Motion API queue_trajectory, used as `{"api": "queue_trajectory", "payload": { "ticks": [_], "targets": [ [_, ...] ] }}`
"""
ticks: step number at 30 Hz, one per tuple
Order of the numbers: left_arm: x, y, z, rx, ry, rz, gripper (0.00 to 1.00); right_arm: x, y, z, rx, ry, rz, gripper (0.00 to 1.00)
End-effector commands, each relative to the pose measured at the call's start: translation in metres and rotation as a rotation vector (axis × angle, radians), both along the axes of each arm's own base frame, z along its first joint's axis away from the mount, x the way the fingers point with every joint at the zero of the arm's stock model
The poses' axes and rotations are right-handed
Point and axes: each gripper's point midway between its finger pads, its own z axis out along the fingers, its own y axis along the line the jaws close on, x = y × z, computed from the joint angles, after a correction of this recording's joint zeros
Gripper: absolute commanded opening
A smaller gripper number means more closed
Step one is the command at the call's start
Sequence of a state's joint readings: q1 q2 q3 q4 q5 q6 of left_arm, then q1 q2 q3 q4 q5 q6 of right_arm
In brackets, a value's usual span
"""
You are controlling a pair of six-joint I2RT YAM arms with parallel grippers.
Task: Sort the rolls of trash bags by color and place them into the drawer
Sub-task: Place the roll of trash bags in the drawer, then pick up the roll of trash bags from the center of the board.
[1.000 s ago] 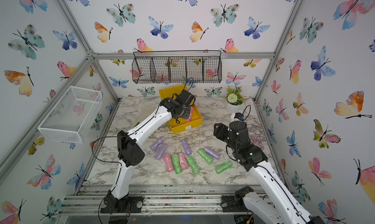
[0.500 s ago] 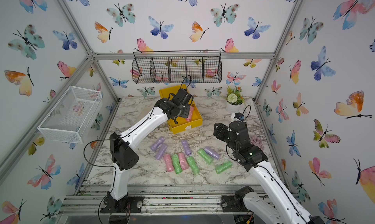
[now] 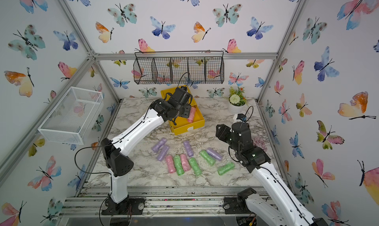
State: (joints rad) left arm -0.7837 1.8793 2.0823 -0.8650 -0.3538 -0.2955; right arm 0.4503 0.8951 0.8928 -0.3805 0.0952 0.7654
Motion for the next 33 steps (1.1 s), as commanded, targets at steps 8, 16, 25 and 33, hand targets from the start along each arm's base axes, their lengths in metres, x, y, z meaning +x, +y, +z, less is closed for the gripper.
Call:
{"api": "queue_trajectory", "payload": {
  "ticks": [8,16,25,33],
  "targets": [
    [-0.065,0.065,0.051,-0.158,-0.146,0.006,0.55,-0.006,0.027,0.007,0.005,-0.024,0.184,0.61],
    [-0.085,0.160,-0.010,-0.227,-0.044,0.182,0.56,-0.009,0.056,-0.034,0.036,0.083,0.327,0.62],
    [-0.092,0.216,-0.079,-0.226,0.061,0.323,0.47,-0.031,0.067,-0.082,0.086,0.190,0.401,0.56],
    [-0.094,0.225,-0.120,-0.256,0.112,0.365,0.46,-0.063,0.083,-0.113,0.146,0.255,0.489,0.47]
  ]
}}
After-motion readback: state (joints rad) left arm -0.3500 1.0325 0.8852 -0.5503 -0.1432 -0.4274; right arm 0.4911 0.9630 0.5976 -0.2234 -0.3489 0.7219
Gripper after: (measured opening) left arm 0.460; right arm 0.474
